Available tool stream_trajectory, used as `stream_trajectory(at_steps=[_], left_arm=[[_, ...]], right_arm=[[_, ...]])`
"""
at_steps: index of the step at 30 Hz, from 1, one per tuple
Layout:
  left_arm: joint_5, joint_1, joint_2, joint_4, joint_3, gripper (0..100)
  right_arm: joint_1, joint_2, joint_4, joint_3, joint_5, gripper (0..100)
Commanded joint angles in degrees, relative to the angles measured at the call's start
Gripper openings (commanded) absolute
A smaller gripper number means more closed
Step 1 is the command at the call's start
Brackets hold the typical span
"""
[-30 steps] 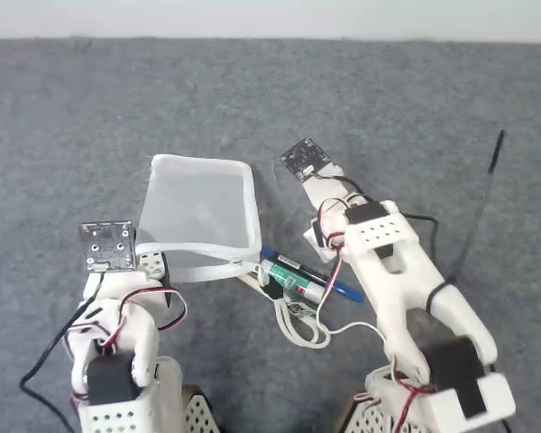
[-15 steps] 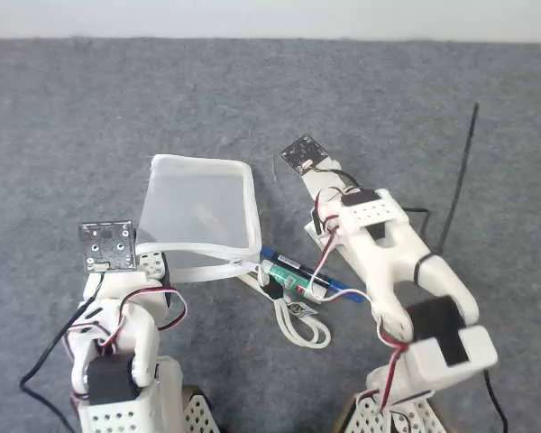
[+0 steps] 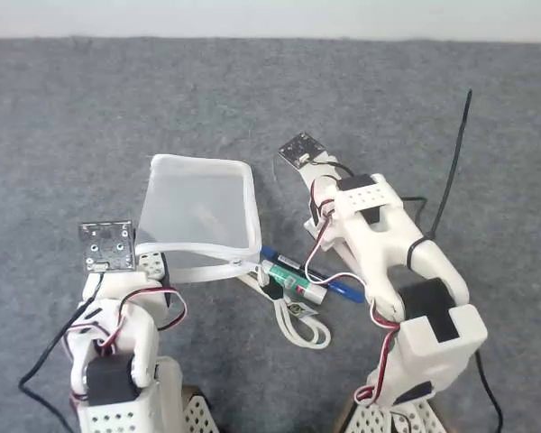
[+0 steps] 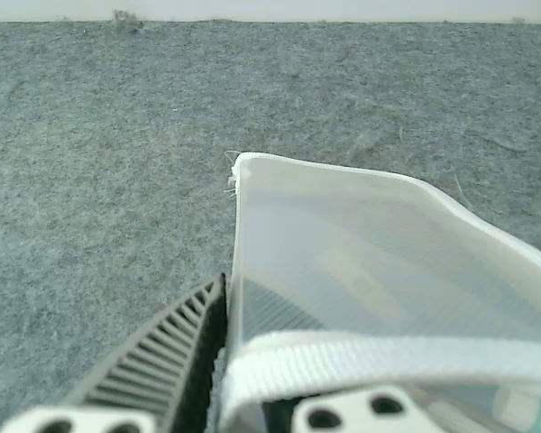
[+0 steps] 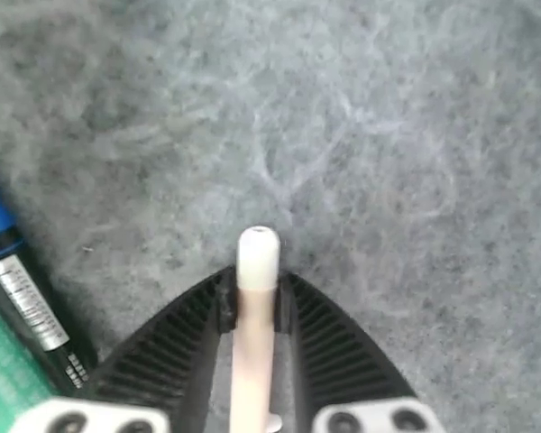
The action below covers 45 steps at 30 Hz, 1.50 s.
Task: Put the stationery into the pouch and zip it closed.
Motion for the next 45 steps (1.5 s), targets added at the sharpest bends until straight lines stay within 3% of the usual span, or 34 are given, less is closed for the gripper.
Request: stream_trajectory(at_steps=[1,13,18,33,39,45], left_arm=[[-0.35,-0.26,-1.14,0.35,-2.95,1],[-3.08,-0.26,-1.14,0.44,-2.51,1],[-7.56,0.0,-1.14,1.41,-5.93,1],[-10.02,0.0,-0.97,7.3,-17.71,1],[-10.02,-0.35,11.16,8.09,-25.8,1],[-9.58,-0.35,24.7,14.51,-40.57,1]], right_arm=[[0.75,-0.66,0.48,-2.37,0.44,0.6],[2.24,-3.21,0.92,-1.14,-4.57,0.7],[1.89,-7.16,0.84,2.2,-7.56,0.7],[1.8,-11.03,-1.19,5.63,-9.85,0.7],[1.8,-11.03,-1.27,5.63,-10.11,0.7],[1.8,-11.03,-1.27,5.63,-10.11,0.7]])
